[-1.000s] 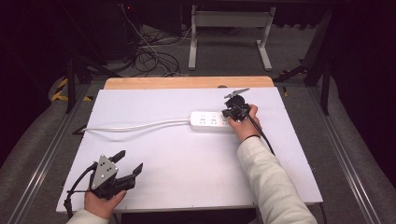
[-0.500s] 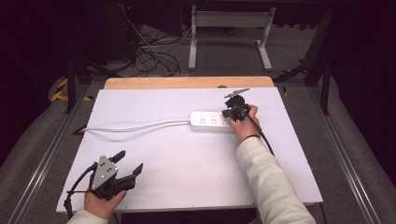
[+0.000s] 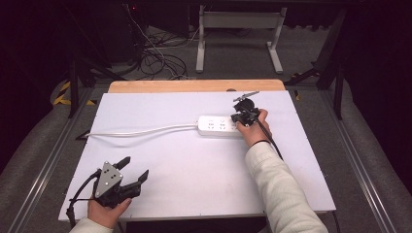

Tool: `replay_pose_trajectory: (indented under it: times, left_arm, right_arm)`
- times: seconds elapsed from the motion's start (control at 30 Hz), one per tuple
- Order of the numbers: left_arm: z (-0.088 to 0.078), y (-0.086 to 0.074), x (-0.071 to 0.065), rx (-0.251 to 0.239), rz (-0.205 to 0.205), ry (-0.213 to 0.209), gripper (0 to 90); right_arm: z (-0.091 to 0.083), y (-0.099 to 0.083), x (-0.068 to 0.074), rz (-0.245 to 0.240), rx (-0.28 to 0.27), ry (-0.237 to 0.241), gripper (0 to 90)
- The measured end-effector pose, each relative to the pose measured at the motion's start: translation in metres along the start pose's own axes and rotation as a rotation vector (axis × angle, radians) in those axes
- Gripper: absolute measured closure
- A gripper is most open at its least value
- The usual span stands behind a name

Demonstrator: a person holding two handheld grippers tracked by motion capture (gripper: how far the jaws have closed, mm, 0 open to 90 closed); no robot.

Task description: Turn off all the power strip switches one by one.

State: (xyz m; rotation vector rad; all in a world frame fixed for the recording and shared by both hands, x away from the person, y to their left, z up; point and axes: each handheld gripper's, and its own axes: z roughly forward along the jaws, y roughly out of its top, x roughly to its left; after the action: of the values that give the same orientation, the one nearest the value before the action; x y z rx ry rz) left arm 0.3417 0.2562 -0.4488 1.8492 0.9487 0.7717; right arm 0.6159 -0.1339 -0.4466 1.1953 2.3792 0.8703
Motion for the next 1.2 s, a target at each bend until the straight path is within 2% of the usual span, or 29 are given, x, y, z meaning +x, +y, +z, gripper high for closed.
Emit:
replay_pose_trajectory:
  times: [0.37, 0.5, 0.53, 0.57, 0.63, 0.67, 0.73, 0.83, 1.0, 1.2]
  left_arm:
    - [0.000, 0.000, 0.000, 0.000, 0.000, -0.003, 28.0]
    - [-0.001, 0.000, 0.000, -0.001, -0.008, -0.004, 27.9]
    - [-0.001, 0.000, 0.000, -0.003, -0.009, -0.003, 27.9]
    - [-0.001, 0.000, 0.001, -0.003, -0.009, -0.002, 27.9]
    - [0.001, 0.000, 0.002, 0.001, -0.004, 0.001, 27.9]
    - [0.001, -0.001, 0.002, 0.002, -0.014, -0.002, 28.0]
    - [0.002, -0.001, 0.002, 0.003, -0.015, -0.002, 28.0]
    - [0.001, 0.000, 0.001, 0.001, -0.003, 0.002, 28.0]
    - [0.001, 0.000, 0.000, 0.000, -0.006, -0.002, 27.9]
    - [0.002, 0.000, 0.001, -0.001, -0.011, -0.005, 27.9]
  right_arm:
    - [0.002, 0.001, 0.002, 0.005, 0.007, -0.014, 90.0]
    - [0.003, 0.003, 0.006, -0.013, 0.009, -0.023, 90.0]
    - [-0.005, 0.005, 0.008, -0.038, -0.021, -0.051, 90.0]
    - [-0.005, 0.005, 0.008, -0.038, -0.021, -0.051, 90.0]
    - [-0.018, 0.007, 0.006, -0.027, -0.116, -0.033, 90.0]
    - [-0.024, 0.009, 0.006, -0.021, -0.148, -0.018, 90.0]
    - [-0.031, 0.012, 0.006, -0.032, -0.174, 0.005, 90.0]
    - [-0.036, 0.011, 0.005, -0.036, -0.168, 0.018, 90.0]
    - [-0.037, 0.011, 0.009, -0.055, -0.175, 0.022, 90.0]
    - [-0.027, 0.012, 0.014, -0.060, -0.154, 0.041, 90.0]
